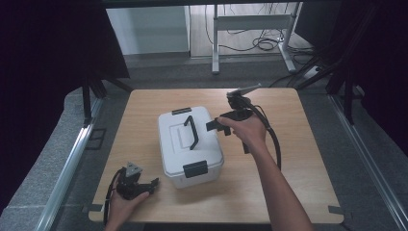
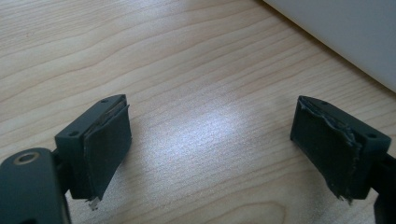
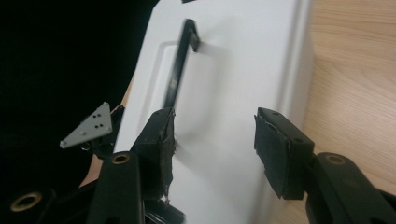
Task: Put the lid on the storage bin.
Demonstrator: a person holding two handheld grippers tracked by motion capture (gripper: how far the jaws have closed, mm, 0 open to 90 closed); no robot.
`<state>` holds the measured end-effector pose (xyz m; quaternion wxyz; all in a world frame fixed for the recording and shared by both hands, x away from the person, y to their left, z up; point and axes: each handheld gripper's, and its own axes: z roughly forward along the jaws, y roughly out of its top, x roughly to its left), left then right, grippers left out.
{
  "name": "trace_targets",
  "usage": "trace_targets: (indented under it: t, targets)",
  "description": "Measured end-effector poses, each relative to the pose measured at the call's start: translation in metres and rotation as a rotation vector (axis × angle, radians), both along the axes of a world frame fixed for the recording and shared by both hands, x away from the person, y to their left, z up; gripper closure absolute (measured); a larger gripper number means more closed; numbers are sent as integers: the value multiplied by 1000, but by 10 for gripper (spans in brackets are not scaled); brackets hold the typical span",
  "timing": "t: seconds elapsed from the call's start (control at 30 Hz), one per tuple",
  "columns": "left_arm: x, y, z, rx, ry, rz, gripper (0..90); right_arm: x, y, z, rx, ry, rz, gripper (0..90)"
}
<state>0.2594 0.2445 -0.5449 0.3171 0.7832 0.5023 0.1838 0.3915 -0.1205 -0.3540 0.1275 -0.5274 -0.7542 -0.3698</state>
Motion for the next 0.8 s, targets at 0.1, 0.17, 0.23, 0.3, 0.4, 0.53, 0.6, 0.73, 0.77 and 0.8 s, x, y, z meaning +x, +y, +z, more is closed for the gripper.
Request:
trace_targets:
  t: [0.1, 0.17, 0.23, 0.3, 0.4, 0.53, 0.6, 0.73, 0.77, 0.8]
  targets:
    - [0, 0, 0, 0, 0, 1, 124, -6, -19, -5, 25, -21, -4, 469]
    - [0, 0, 0, -1, 0, 2, 124, -11, -32, -9, 31, -40, -10, 464]
    - [0, 0, 0, -1, -1, 2, 124, -15, -44, -13, 36, -64, -12, 461]
    - [0, 0, 0, -2, -2, 2, 124, -20, -56, -18, 39, -75, -14, 460]
    - [0, 0, 0, -2, -3, 2, 124, -28, -72, -27, 43, -94, -20, 457]
    - [0, 0, 0, -2, -4, 2, 124, -39, -93, -40, 62, -101, -33, 447]
    - [0, 0, 0, -1, -3, 1, 124, -45, -103, -47, 75, -109, -41, 441]
    - [0, 0, 0, -2, -1, 3, 124, -57, -123, -61, 74, -119, -64, 429]
    - [0, 0, 0, -3, -1, 3, 125, -60, -128, -65, 71, -123, -74, 429]
    - [-1, 0, 0, -3, -1, 4, 125, -63, -131, -69, 70, -122, -78, 429]
